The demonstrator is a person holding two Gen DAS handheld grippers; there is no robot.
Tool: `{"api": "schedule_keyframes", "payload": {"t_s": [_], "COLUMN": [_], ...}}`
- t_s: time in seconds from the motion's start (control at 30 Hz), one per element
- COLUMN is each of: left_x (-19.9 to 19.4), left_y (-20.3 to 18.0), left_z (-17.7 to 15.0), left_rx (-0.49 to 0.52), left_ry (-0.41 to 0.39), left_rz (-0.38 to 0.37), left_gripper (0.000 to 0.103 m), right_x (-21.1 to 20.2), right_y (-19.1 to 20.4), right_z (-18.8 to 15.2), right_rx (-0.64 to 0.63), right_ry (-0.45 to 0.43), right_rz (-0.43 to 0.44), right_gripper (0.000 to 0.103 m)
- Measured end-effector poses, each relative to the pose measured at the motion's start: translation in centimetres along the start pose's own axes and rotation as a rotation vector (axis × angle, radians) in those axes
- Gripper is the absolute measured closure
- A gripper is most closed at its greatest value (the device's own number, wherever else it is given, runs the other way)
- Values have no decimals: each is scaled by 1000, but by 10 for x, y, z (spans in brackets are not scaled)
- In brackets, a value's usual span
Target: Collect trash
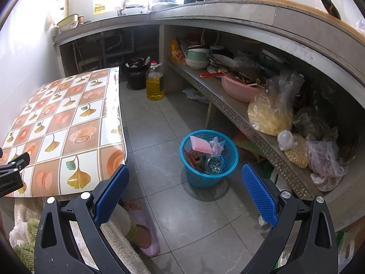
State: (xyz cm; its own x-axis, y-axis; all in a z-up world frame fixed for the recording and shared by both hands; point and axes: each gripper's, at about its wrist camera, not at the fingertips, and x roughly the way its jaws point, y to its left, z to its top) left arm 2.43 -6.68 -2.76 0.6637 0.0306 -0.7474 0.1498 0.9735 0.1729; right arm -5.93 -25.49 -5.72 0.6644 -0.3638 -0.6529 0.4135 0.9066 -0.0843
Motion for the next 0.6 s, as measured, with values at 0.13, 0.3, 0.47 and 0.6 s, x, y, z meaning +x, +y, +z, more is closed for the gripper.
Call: {"api": "schedule_keyframes", "payload": {"t_s": [0.13, 0.3, 0.47, 0.6], "left_x": [1, 1, 1, 1], "left_y": [1, 1, 1, 1], "left_z": [0, 0, 0, 0], "left_rx": [0, 0, 0, 0], "left_ry": [0, 1, -1, -1], "left_rz": [0, -1, -1, -1], "left_gripper": [6, 6, 6, 6], "right_x": [-1, -1, -2, -2], "right_y": [0, 0, 0, 1], "right_z": [4, 4, 5, 4], "right_rx": [-6, -5, -9, -5], "right_ry": [0, -1, 1, -2], "right_rz": [1, 1, 0, -1], "right_gripper": [8, 8, 8, 8]}}
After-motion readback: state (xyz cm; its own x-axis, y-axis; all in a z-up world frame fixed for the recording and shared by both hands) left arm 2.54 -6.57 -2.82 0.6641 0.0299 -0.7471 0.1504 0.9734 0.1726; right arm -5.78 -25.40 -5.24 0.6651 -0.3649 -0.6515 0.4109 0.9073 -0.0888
